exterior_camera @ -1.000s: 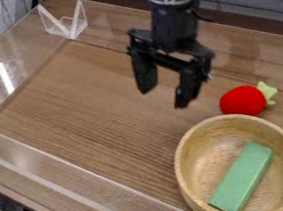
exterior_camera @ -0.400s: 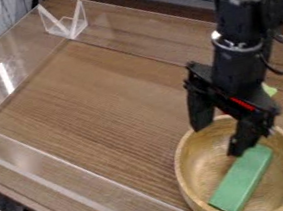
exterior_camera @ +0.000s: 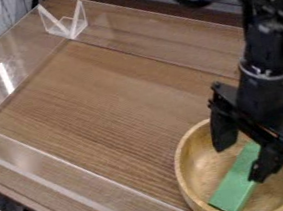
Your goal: Remove the green block from the brown bowl and put it on the table
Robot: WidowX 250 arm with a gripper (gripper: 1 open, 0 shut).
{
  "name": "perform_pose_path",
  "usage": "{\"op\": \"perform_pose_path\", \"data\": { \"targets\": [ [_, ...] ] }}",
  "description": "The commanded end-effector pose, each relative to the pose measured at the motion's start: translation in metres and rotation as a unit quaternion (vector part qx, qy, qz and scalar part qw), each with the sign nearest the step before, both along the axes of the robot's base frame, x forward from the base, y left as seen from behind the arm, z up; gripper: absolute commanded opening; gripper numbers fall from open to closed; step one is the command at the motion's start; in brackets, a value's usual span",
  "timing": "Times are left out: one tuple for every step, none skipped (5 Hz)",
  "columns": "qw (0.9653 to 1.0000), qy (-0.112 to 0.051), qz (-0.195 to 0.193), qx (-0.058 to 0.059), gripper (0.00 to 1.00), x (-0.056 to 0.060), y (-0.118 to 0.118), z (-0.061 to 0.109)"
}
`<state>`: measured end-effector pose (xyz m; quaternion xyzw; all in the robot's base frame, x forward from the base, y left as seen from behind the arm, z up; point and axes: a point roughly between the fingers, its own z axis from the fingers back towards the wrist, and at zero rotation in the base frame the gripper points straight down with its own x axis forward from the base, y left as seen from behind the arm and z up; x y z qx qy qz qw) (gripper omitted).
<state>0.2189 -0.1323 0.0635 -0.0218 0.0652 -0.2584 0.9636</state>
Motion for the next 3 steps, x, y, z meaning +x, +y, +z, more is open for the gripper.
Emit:
{"op": "perform_pose_path", "data": {
  "targets": [
    [0.9998,-0.019,-0.002,-0.011,1.0,0.002,-0.007,0.001],
    [0.9995,-0.028,0.001,-0.013,1.0,0.002,-0.007,-0.002],
    [0.9983,-0.056,0.009,-0.016,1.0,0.003,-0.004,0.014]
  ]
}}
